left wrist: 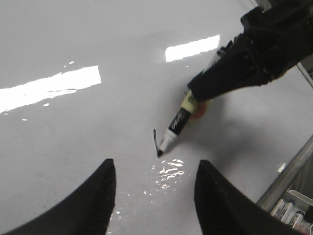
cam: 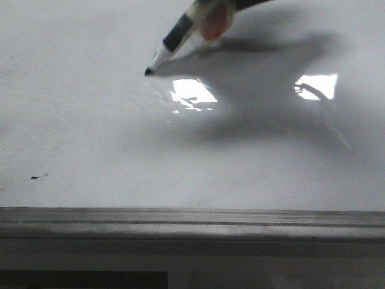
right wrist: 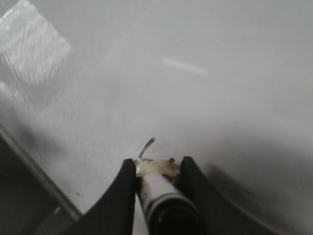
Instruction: Write number 6 on whiteboard
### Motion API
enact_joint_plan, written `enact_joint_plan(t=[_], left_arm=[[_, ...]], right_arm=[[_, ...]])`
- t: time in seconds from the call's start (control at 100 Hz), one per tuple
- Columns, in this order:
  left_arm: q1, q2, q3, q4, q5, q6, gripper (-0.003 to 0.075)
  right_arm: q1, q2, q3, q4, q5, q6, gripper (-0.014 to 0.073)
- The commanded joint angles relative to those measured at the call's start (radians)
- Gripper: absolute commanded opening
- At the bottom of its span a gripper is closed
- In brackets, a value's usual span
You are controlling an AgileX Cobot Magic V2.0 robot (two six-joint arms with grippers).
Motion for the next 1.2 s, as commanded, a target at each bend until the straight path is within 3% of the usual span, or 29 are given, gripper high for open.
enact_joint_plan(t=[0.0,0.29,0.55,0.85,1.19], left_arm=[[0.003,0.001,-0.028,-0.012,-0.07,-0.011,0.0333],[0.003,0.001,-0.028,-0.012,-0.07,-0.011,0.0333],[0.003,0.001,-0.028,-0.012,-0.07,-0.011,0.0333],[-0.001,0.022,-0.028,0.049,-0.07,-0.011,0.0333],[-0.201,0.302,-0.028,0.138,-0.19,-0.011,0.0333]], right_arm=[[0.004,0.027,0.019,-0.03,-0.015,-0.015,-0.0064],[0.001,-0.081,0.073,-0.031,-0.062,-0.015,-0.0064],[0.024,0.013,0.015,-0.031,-0.052,-0.015,-0.0064],[0.113,-0.118,0.015,-0.031,-0.029,-0.015,-0.0064],[0.237,-0.116,0.015,-0.031,0.017,-0.015,-0.0064]])
